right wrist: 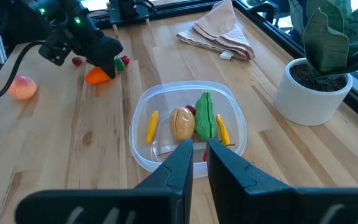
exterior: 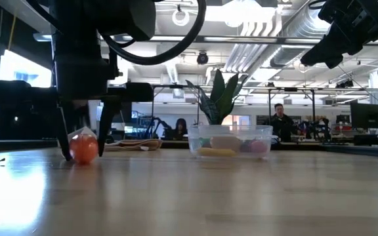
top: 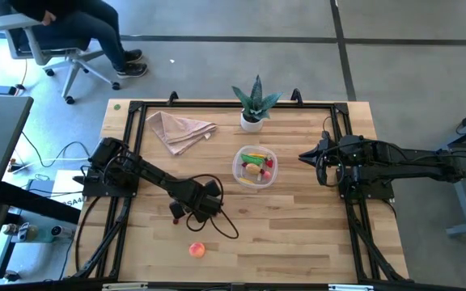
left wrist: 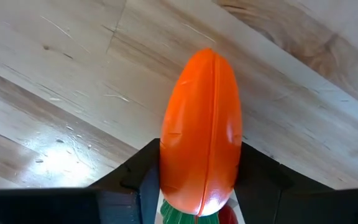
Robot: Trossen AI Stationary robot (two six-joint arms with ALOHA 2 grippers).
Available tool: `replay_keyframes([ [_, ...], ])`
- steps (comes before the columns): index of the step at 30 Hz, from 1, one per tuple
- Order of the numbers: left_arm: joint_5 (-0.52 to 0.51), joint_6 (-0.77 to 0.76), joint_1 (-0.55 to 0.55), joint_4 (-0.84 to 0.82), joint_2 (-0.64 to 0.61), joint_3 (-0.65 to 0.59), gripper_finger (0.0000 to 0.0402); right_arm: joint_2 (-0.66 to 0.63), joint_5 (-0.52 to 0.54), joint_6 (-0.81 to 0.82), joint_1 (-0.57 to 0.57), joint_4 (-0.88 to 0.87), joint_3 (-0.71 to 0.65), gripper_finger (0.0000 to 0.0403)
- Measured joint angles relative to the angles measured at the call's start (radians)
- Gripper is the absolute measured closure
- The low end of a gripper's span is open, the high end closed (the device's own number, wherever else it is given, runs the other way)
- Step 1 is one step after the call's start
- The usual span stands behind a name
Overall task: Pick and placing Produce into tupperware
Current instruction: Put the carrot into the transparent bin
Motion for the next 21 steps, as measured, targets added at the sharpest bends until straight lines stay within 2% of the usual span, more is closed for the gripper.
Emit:
replay_keyframes([
  [7,0.002,0.000,0.000,0.021,0.000,0.000,0.0211,0.000,0.000,0.000,0.000,0.000,0.000,0.0367],
  [16,0.009,-0.001,0.000,0.025,0.000,0.000,0.0241,0.000,0.000,0.000,0.000,0.000,0.000,0.0367],
  [21,0.014,-0.002,0.000,0.025,0.000,0.000,0.0235,0.000,0.000,0.000,0.000,0.000,0.000,0.0367],
])
